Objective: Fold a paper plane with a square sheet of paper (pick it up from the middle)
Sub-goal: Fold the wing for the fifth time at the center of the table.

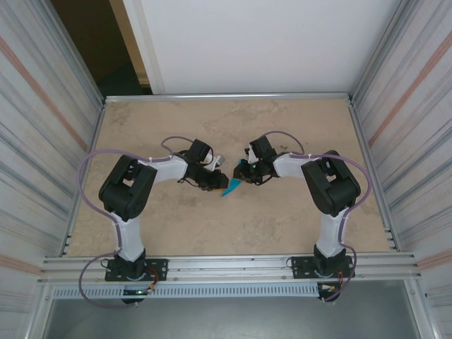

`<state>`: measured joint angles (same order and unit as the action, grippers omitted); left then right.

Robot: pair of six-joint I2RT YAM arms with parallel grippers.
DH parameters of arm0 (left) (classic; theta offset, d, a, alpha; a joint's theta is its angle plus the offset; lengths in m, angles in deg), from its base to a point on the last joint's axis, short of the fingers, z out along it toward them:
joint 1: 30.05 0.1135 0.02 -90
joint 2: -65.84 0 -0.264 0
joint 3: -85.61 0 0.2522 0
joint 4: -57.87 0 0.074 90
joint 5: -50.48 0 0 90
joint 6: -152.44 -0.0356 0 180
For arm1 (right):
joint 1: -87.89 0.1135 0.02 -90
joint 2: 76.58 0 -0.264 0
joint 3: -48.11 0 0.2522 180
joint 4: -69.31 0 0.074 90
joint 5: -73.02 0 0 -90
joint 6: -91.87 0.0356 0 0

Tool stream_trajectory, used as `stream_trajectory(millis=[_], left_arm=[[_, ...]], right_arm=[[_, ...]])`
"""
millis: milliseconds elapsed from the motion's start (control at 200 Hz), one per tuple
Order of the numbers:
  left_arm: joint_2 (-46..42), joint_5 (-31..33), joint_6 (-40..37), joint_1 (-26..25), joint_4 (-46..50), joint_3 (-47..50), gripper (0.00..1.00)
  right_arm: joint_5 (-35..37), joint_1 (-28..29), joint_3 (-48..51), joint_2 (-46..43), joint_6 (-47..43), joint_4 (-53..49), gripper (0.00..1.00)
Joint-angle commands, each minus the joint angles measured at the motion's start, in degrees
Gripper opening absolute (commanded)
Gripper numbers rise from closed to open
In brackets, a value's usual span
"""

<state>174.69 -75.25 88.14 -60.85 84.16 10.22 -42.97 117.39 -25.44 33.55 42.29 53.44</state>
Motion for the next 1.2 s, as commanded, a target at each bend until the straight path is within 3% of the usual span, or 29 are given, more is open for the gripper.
stream_trajectory(millis=[0,115,261,466,1198], left_arm=[[-5.33,5.04,0.33,0.24,3.62,0.39,0.29],[-7.47,6.34,0.31,0.29,3.62,0.54,0.27],[-7.41,1.16,1.99,-0.95,-0.46,0.36,0.19],[-3.27,-0.65,1.85,-2.40,0.44,-2.94,0.10],[6.76,1.93,3.03,-2.58,8.73,-12.02,0.04]], right_arm=[[2.01,-0.23,1.94,2.11,-1.49,-4.13,0.19],[1.92,-0.18,1.90,2.20,-1.46,-4.11,0.19],[1.81,-0.23,2.08,2.29,-1.14,-3.76,0.19],[1.49,-0.19,2.02,2.55,-0.96,-3.61,0.17],[-0.89,-0.29,2.75,2.76,-0.92,-0.98,0.13]])
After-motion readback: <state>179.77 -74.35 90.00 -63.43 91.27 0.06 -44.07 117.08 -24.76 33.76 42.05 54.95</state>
